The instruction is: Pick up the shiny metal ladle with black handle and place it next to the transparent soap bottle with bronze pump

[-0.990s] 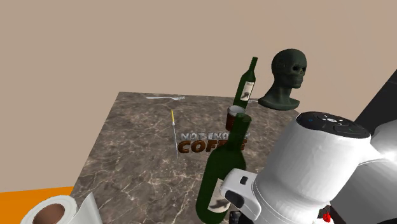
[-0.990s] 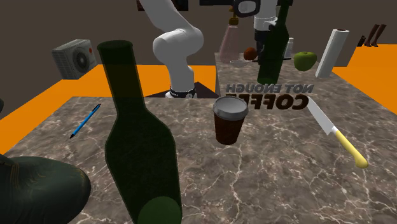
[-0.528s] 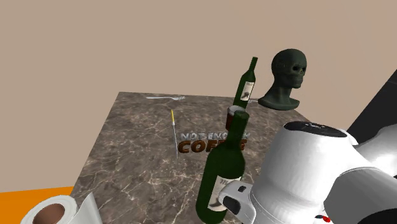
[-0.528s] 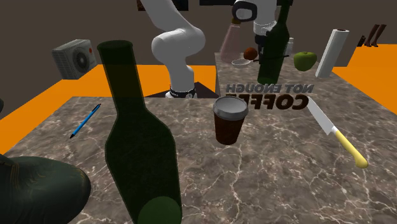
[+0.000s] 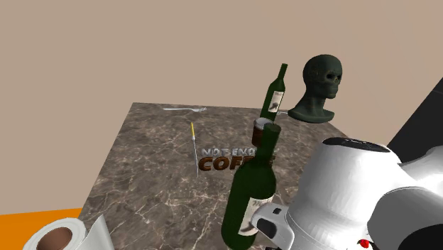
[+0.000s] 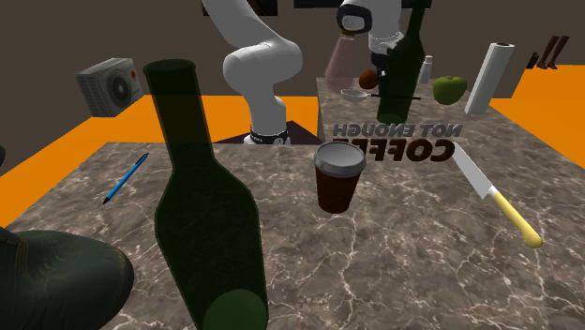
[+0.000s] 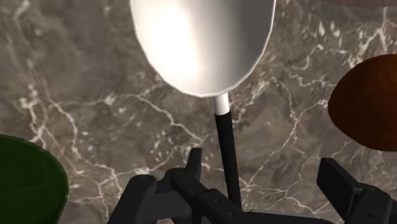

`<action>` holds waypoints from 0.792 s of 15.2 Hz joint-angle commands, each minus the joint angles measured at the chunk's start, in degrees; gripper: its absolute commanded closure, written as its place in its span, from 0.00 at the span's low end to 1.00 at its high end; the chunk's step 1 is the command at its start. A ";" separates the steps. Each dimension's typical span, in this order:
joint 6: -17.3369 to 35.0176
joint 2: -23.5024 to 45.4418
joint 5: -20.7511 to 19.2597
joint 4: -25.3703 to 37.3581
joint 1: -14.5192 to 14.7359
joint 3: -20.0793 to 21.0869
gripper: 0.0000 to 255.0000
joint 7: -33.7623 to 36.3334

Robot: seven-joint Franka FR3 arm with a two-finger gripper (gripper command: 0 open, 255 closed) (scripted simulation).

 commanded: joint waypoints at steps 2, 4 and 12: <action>-6.01 -4.07 -15.51 2.40 -4.76 1.37 0.00 -1.86; -11.31 -7.53 -17.28 3.69 -4.69 -2.29 0.00 -1.75; -12.90 -8.27 -18.34 4.25 -4.47 -3.82 0.00 -1.49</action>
